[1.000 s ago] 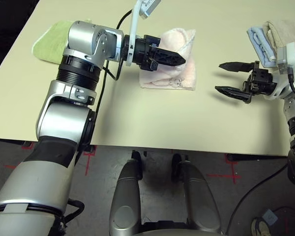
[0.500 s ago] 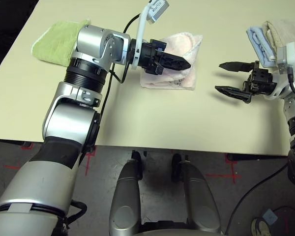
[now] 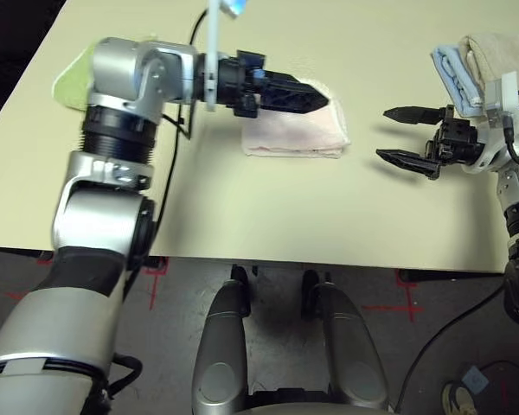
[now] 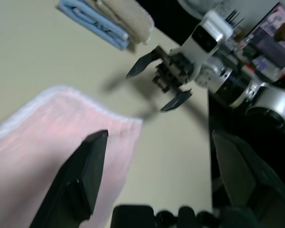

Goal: Fold the towel and set it aside.

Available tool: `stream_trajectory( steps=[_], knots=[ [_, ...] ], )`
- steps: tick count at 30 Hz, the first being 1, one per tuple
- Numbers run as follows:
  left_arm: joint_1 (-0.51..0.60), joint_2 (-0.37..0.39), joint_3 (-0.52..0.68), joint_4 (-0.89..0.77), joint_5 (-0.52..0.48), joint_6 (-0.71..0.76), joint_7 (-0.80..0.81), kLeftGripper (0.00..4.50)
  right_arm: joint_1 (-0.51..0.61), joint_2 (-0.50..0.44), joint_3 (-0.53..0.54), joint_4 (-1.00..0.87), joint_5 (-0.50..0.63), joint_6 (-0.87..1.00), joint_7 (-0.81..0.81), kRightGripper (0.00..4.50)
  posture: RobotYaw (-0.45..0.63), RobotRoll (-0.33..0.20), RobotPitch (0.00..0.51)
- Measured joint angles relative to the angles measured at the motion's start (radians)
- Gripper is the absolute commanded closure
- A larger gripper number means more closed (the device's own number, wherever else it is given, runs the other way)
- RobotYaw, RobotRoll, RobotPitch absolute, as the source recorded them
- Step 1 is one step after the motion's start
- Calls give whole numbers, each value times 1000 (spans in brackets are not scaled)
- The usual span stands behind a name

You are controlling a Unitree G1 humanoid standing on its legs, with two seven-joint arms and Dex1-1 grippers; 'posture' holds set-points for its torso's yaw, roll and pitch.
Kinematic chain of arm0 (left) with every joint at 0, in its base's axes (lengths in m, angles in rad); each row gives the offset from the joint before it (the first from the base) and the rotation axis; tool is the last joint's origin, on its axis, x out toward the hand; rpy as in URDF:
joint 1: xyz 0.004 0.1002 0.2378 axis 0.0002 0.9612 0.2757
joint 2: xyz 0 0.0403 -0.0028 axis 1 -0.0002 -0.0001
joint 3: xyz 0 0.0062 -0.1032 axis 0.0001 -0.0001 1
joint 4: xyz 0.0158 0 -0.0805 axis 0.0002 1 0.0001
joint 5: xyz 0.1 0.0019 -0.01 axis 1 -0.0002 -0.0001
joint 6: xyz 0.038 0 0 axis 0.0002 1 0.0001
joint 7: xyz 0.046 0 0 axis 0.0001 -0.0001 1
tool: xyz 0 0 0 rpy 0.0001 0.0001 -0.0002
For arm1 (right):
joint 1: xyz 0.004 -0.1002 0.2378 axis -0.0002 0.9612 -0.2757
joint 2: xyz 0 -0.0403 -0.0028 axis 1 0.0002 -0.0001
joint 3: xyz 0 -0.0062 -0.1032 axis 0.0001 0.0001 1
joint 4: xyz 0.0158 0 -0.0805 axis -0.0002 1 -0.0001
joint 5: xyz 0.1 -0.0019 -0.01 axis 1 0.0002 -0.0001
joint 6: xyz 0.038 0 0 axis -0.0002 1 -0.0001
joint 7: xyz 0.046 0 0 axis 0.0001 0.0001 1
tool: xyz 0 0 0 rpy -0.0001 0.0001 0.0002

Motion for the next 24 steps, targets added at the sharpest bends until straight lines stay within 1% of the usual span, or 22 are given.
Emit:
stream_trajectory(
  steps=[3,5,6,7,8,10,12,15,17,20,24],
  knots=[
    [111,65,13,-4,25,-197,-48,17,-18,22,-1,3,6,13,-5,0,33,0,349],
    [148,77,14,22,45,-289,-64,17,-27,29,-1,12,7,19,-5,0,38,0,350],
    [164,85,13,36,62,-356,-79,17,-34,33,0,15,6,21,-4,0,38,0,350],
    [181,97,13,66,85,-454,-96,17,-42,35,1,18,6,23,-1,0,42,0,351],
    [190,102,13,92,101,-519,-105,1,-45,35,1,21,6,24,3,181,42,0,351],
    [192,102,15,163,134,-646,-121,0,-60,35,2,38,2,26,12,638,42,0,349],
    [188,99,16,218,149,-725,-136,0,-69,33,2,47,-1,26,15,1299,40,0,347],
    [166,87,23,284,162,-810,-159,0,-73,28,2,55,-3,27,24,2534,33,0,340],
    [147,78,27,311,164,-845,-167,0,-73,27,2,55,-3,28,27,3241,30,0,339],
    [130,64,34,349,168,-907,-186,0,-72,26,2,54,-3,32,29,4466,21,0,333],
    [117,47,40,408,178,-975,-206,0,-64,23,2,49,-2,41,30,4466,16,0,331]
  ],
)
